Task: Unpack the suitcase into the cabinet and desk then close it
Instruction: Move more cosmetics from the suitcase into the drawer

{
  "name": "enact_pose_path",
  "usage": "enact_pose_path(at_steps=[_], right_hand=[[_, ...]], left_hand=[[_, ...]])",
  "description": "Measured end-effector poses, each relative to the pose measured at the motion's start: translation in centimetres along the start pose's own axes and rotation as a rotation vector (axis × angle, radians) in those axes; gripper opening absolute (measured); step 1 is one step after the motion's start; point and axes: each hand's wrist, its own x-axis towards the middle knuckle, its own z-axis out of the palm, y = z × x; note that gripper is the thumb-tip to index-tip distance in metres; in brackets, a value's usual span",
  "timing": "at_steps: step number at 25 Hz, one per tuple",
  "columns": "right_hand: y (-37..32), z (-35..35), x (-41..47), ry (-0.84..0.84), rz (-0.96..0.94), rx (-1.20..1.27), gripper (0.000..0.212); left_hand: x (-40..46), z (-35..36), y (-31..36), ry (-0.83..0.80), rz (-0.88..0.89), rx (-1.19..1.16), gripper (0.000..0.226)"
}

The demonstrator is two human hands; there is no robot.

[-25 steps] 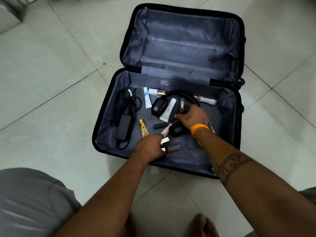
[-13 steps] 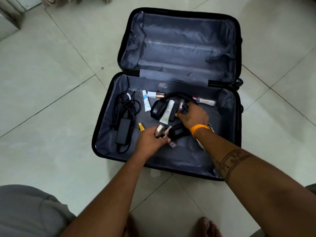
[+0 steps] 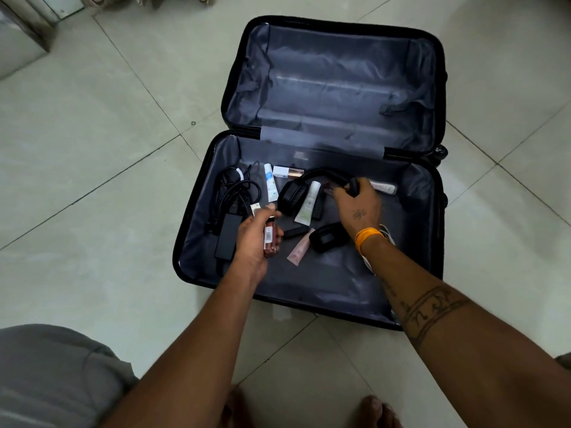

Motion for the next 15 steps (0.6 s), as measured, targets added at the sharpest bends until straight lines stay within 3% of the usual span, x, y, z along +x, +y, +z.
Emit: enact_pose_path(at_steps=[4, 10, 12, 15], right_hand=[[-2.2, 0.7, 0.2, -0.077, 0.143, 0.370, 0.012], [-4.1, 2.0, 0.2, -0.490, 0.485, 0.918, 0.016], [-4.7, 3.3, 0.0, -0.526, 0.505, 0.907, 0.021], [-5.9, 5.8, 0.0, -0.464, 0.400, 0.669, 0.007]], left_hand=[[0.3, -0.5, 0.7, 0.002, -0.039, -0.130, 0.018], [1.2, -1.8, 0.7, 0.024, -0.012, -0.134, 0.037], [1.5, -2.4, 1.0, 0.050, 0.003, -0.162, 0.037], [1.9, -3.7, 1.5, 0.101, 0.010, -0.172, 0.023]])
